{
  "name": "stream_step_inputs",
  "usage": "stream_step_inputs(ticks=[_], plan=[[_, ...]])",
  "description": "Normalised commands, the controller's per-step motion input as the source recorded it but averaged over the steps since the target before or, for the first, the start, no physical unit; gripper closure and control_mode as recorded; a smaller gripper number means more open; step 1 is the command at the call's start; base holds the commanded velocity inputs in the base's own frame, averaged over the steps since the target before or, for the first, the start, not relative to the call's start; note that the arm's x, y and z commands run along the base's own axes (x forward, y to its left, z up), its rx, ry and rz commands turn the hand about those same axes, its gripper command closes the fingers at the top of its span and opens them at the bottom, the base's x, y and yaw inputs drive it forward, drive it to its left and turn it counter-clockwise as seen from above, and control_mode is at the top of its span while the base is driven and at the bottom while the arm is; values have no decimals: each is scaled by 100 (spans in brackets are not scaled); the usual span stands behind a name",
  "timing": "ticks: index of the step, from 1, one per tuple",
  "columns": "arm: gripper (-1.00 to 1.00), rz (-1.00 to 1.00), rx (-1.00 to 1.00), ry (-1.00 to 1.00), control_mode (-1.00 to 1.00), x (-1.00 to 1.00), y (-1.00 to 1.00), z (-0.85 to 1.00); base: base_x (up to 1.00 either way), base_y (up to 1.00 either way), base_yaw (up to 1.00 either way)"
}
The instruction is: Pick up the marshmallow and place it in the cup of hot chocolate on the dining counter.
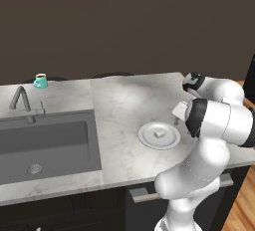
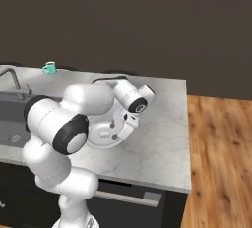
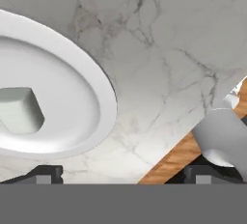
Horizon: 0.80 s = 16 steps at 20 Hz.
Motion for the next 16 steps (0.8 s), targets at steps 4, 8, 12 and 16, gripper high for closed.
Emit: stream_step_inputs(ticks=[4, 8, 12, 16], plan=[[-100, 0, 0, 0, -100, 32, 0, -16, 0, 0, 0], [-100, -2, 0, 0, -100, 27, 0, -16, 0, 0, 0], [-100, -3, 0, 0, -100, 30, 7, -22, 0, 0, 0], [-100, -3, 0, 0, -100, 27, 18, -28, 0, 0, 0]])
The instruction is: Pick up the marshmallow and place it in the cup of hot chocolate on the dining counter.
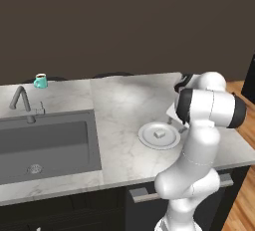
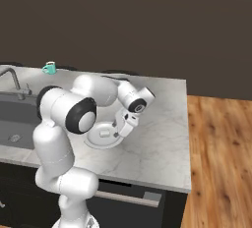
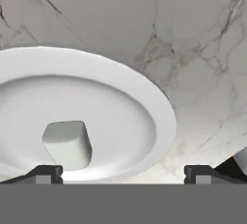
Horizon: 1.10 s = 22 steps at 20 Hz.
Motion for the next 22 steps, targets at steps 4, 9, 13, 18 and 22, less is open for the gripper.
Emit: stream_step_inputs(ticks=[4, 9, 13, 18, 22], plan=[[-100, -2, 0, -3, -100, 25, 17, -19, 0, 0, 0], [-100, 0, 0, 0, -100, 17, 3, -16, 0, 0, 0], [-100, 0, 0, 0, -100, 21, 2, -17, 0, 0, 0], [-100, 0, 1, 0, -100, 17, 0, -15, 0, 0, 0], [-100, 0, 4, -3, -100, 3, 5, -13, 0, 0, 0]])
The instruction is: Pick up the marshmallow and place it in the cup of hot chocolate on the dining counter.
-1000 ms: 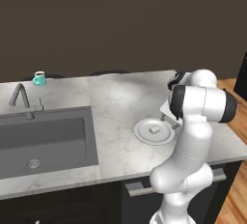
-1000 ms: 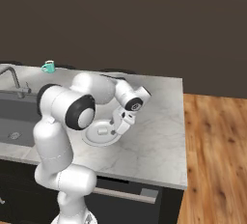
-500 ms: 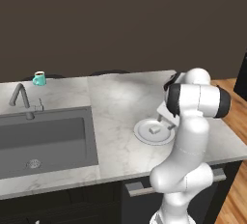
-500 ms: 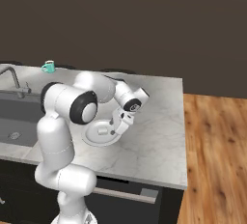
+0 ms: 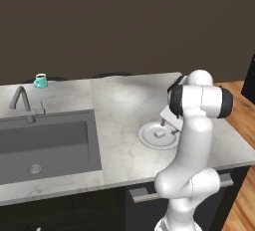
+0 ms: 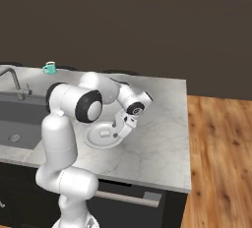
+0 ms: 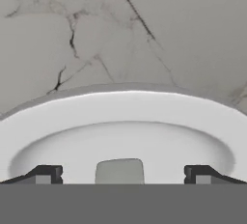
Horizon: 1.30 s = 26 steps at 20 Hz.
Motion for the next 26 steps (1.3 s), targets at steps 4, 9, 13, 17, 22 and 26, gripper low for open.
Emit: stream_step_inputs(ticks=[4, 9, 13, 17, 22, 26], plan=[[-100, 0, 8, -1, -100, 0, 6, -15, 0, 0, 0], [-100, 0, 6, 0, -100, 0, 10, -6, 0, 0, 0], [-100, 0, 0, 0, -100, 3, 13, 0, 0, 0, 0], [-100, 0, 0, 0, -100, 6, 12, 0, 0, 0, 0], [-100, 0, 0, 0, -100, 0, 7, -6, 0, 0, 0], [-100, 0, 0, 0, -100, -2, 4, -13, 0, 0, 0]])
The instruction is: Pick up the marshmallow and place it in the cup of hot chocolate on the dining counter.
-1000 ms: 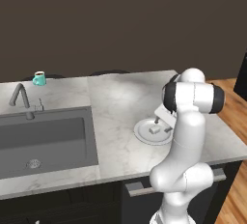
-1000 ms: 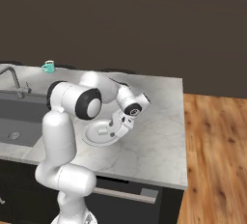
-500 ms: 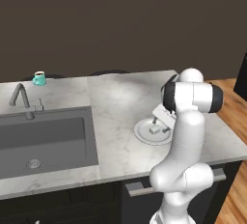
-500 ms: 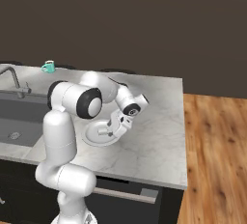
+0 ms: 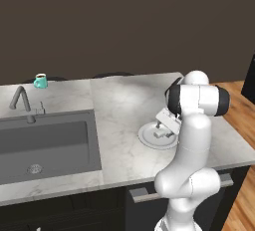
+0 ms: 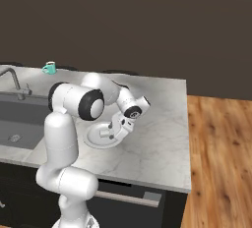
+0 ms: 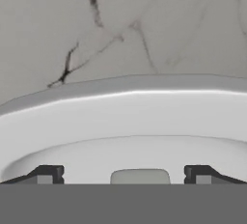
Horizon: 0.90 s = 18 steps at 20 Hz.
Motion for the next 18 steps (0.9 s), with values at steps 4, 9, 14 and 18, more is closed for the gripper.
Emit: stream_step_inputs(ticks=[4, 9, 14, 18], plan=[[-100, 0, 0, 0, -100, -2, 14, -9, 0, 0, 0], [-100, 0, 0, 0, -100, -5, 16, 0, 0, 0, 0], [-100, -2, 0, -1, -100, -22, 8, 0, 0, 0, 0], [-100, -2, 0, -3, -100, -35, 2, 0, 0, 0, 0]])
